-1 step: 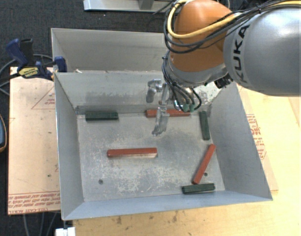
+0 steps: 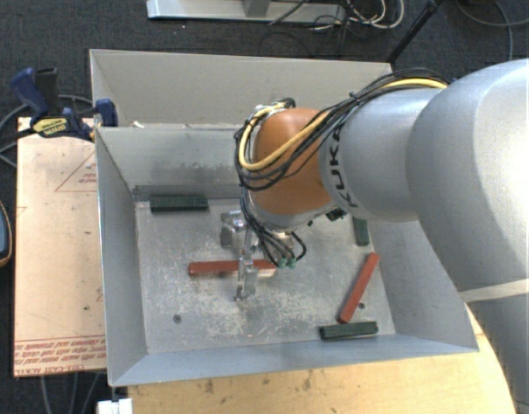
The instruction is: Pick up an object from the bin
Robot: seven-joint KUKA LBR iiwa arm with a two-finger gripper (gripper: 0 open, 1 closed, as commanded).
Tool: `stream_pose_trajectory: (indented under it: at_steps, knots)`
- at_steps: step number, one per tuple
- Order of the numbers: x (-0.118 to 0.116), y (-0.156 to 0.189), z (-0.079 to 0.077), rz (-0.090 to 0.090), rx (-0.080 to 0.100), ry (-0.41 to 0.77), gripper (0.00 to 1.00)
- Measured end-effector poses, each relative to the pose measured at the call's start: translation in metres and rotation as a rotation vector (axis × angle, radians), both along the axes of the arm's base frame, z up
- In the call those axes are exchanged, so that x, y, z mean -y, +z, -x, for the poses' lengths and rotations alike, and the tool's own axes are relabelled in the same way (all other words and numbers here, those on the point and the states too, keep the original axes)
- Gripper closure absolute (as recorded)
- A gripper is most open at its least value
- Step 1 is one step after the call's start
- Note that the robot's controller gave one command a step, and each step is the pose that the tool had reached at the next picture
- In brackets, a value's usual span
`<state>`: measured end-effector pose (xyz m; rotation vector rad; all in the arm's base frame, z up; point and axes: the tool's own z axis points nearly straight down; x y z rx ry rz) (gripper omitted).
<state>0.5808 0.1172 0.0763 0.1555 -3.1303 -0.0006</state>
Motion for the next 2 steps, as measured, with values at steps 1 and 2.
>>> stream_pose_trajectory:
  at_steps: [1,2]
  knots:
    - [0.001,0.005,-0.003,-0.001,0.008,-0.002,1.00]
    - [-0.010,0.127,-0.007,-0.003,0.019,0.030,1.00]
